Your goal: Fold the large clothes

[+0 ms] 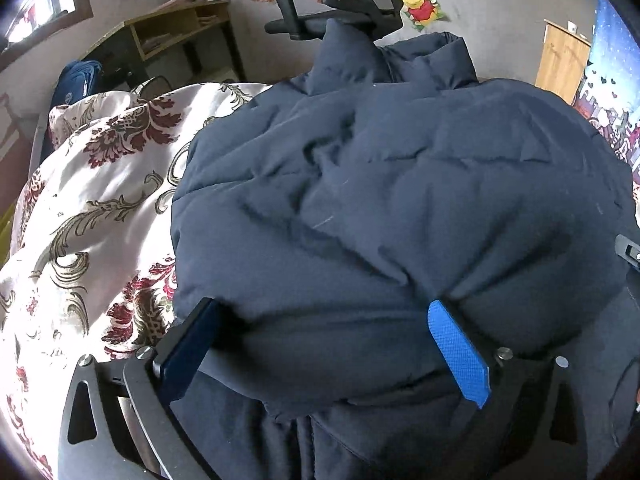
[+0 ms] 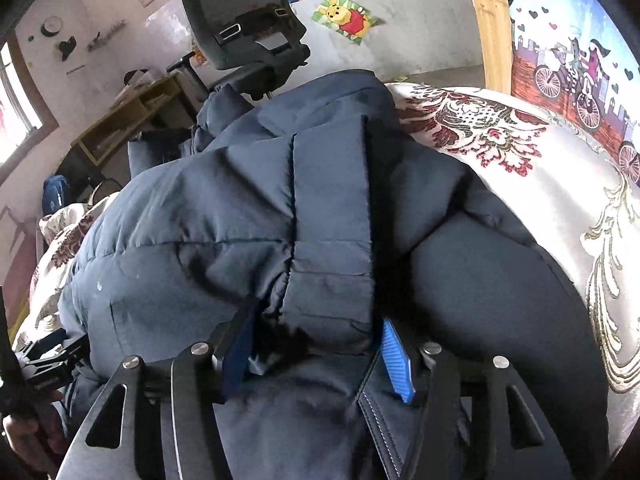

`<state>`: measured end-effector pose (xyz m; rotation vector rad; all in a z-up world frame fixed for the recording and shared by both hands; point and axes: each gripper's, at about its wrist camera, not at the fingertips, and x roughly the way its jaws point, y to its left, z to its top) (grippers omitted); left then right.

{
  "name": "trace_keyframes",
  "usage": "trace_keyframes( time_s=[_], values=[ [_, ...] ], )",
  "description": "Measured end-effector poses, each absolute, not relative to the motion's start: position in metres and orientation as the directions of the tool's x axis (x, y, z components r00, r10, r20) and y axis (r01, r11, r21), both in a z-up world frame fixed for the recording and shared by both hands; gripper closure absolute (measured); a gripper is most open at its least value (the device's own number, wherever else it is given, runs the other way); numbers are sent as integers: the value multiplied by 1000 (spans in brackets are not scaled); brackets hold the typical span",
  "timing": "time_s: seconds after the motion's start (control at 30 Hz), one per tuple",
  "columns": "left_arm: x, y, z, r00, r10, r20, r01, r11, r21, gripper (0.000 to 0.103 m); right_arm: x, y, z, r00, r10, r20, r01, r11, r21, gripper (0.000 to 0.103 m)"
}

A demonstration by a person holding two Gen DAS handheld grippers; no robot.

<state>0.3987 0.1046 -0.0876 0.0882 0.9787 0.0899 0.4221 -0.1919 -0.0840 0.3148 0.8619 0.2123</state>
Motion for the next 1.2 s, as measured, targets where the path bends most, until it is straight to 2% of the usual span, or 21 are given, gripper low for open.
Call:
trace_keyframes(
  time_s=[0.1,0.17,0.4,0.6,0.67,0.77,0.9,1.1,1.2],
  values=[
    [397,108,-82,541,82,-837,-44,997,69,1,423,-191,-83,628,315,-712,-58,931,361,39],
    [397,113,-77,530,50,-847,-51,998,27,1,422,-189,-79,627,288,-724,-42,940,338,22],
    [386,126,-43,551,-60,-833,-73,990,-119,1,397,-190,-41,647,209,-733,-29,968,250,20],
    [396,134,15,585,-51,-809,-15,997,-74,1,397,-176,10,603,256,-756,-49,957,284,18],
    [405,137,33,589,-54,-806,18,998,-54,1,407,-165,32,583,295,-757,-83,949,306,15],
    [426,141,56,615,-37,-788,56,998,-3,1,430,-148,61,547,370,-751,-159,926,341,14],
    [459,150,62,618,-62,-784,65,997,-28,1,477,-136,79,517,421,-745,-195,906,377,14],
    [515,151,68,706,23,-707,-35,999,-3,1,570,-128,73,507,429,-748,-210,903,375,14],
    [557,153,57,706,26,-707,-82,996,-46,1,619,-116,62,493,455,-742,-244,891,384,14]
  ],
)
